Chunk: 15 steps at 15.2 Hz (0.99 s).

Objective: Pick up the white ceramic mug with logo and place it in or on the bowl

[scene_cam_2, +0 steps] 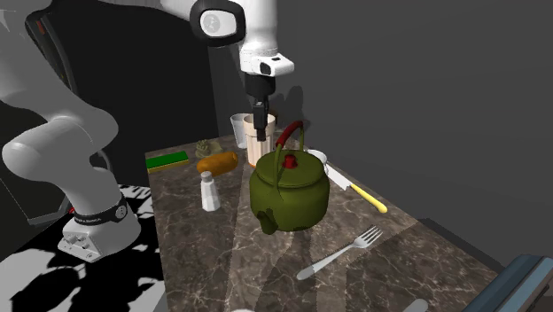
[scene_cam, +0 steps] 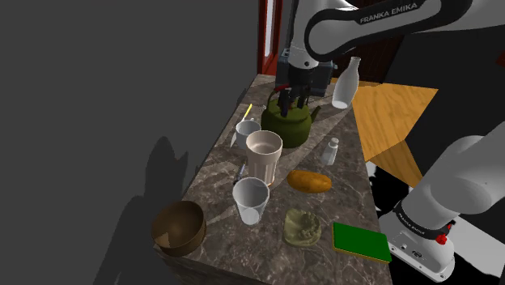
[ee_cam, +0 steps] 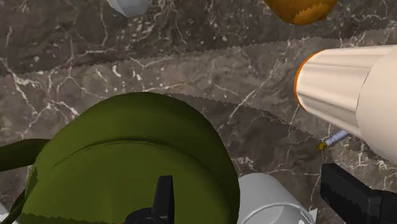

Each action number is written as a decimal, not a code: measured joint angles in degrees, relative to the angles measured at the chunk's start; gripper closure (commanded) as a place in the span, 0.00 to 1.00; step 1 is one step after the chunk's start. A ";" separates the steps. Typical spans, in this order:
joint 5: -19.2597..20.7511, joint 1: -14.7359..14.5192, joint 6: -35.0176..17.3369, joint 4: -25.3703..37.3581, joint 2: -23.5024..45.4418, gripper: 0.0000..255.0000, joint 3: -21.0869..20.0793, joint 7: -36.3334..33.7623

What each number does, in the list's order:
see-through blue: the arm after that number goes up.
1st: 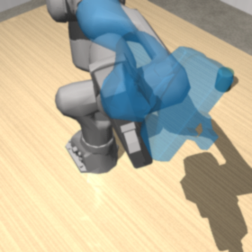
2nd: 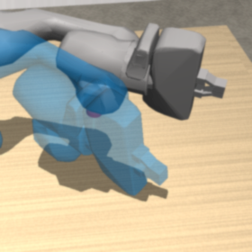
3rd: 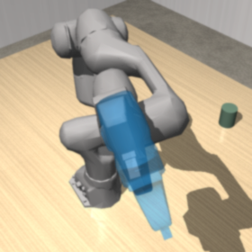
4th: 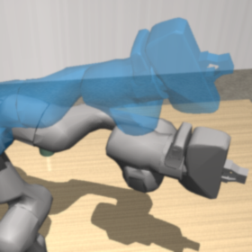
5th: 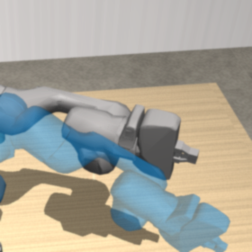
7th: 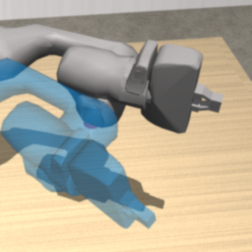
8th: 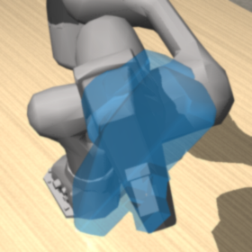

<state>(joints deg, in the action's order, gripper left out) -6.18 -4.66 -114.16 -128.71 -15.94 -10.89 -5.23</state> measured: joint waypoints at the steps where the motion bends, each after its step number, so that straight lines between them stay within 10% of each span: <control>1: 0.59 -0.12 -0.73 1.17 1.77 0.00 -0.57 -0.60; 15: 15.04 -6.05 -8.39 22.98 31.88 0.00 -6.06 -13.81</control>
<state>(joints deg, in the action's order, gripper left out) 8.86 -10.71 -122.55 -105.73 15.95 -16.95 -19.05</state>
